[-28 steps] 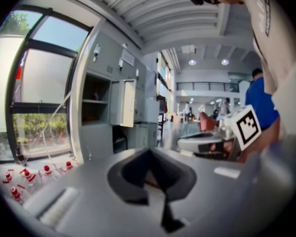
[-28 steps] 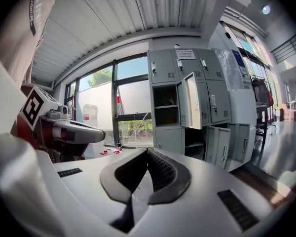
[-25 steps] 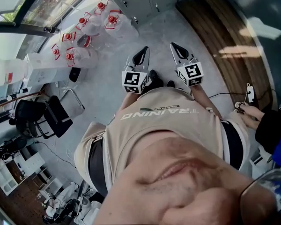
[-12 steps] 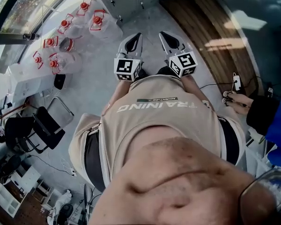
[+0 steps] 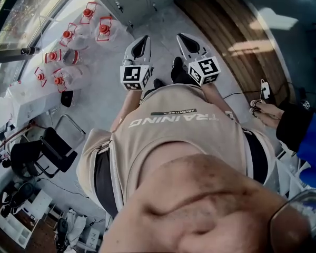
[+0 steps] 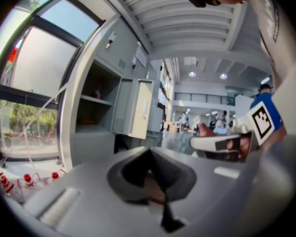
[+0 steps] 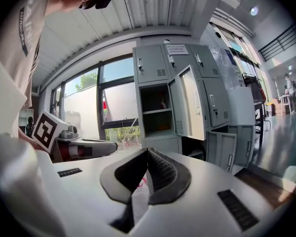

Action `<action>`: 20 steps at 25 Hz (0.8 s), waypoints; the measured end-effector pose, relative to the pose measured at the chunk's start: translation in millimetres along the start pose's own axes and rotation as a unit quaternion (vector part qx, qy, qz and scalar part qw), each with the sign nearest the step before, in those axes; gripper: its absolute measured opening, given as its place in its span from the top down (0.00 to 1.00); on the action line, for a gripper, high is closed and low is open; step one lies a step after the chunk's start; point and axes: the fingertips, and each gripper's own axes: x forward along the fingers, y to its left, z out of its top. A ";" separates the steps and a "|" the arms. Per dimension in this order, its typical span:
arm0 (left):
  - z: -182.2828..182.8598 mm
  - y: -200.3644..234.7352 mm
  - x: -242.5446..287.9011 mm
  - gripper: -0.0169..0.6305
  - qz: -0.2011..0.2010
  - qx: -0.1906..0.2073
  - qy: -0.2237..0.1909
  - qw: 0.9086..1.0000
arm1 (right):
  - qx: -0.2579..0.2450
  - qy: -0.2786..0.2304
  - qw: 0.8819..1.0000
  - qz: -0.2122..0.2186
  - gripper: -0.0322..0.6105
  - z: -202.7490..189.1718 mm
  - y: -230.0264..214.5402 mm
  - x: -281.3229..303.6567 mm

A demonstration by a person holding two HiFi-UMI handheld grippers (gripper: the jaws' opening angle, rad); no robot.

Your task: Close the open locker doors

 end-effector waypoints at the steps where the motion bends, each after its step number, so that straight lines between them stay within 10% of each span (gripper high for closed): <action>1: 2.4 0.5 8.5 0.98 -0.001 0.006 0.003 1.000 | 0.001 -0.006 1.000 0.002 0.93 1.3 -7.2 3.3; 20: 45.8 14.1 167.9 0.98 0.066 -0.022 0.014 0.997 | -0.045 0.003 0.990 0.133 0.93 25.9 -134.5 106.5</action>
